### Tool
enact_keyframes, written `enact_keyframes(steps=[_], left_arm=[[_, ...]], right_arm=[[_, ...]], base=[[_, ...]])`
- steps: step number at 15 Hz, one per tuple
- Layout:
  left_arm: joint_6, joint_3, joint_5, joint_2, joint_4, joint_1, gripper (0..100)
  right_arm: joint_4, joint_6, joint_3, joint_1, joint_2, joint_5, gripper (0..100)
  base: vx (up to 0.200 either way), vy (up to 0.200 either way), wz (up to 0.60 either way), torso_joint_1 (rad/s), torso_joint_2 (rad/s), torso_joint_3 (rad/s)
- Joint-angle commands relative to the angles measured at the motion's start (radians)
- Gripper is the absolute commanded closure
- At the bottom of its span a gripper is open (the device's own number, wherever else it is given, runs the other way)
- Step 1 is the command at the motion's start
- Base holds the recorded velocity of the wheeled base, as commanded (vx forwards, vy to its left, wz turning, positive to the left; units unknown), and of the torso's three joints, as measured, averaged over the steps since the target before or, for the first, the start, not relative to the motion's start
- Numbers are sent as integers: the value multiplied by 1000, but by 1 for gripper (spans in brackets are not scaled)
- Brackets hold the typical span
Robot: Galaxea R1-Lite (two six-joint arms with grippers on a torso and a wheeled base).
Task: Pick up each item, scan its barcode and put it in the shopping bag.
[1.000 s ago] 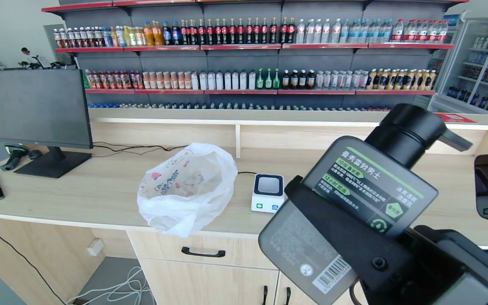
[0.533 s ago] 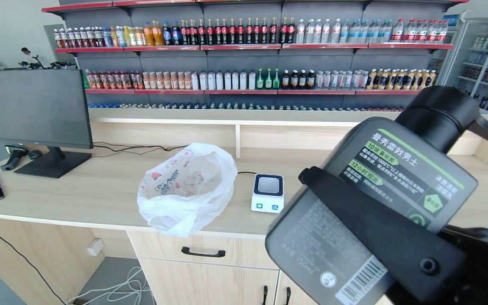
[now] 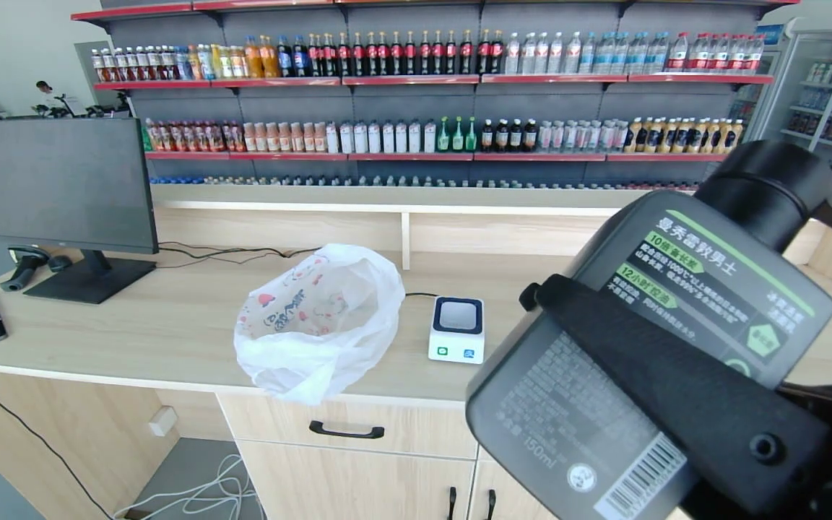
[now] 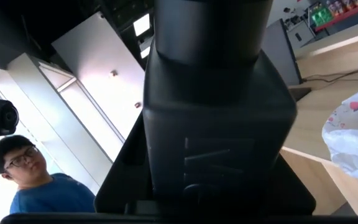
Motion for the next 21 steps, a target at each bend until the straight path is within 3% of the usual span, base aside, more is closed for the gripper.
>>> enact_keyframes(steps=[1, 4, 10, 16, 21], left_arm=[[0, 0, 0, 0, 0, 0, 0], [0, 0, 0, 0, 0, 0, 0], [0, 0, 0, 0, 0, 0, 0], [0, 0, 0, 0, 0, 0, 0], [0, 0, 0, 0, 0, 0, 0]], right_arm=[[-2, -2, -1, -2, 12, 0, 100], [-2, -5, -24, -51, 86, 2, 100], [-2, -143, -38, -376, 232, 126, 100], [-2, -267, -49, -416, 333, 212, 100], [-2, -393, -57, -429, 442, 220, 100]], base=[[0, 0, 0, 0, 0, 0], [0, 0, 0, 0, 0, 0], [0, 0, 0, 0, 0, 0], [0, 0, 0, 0, 0, 0], [0, 0, 0, 0, 0, 0]])
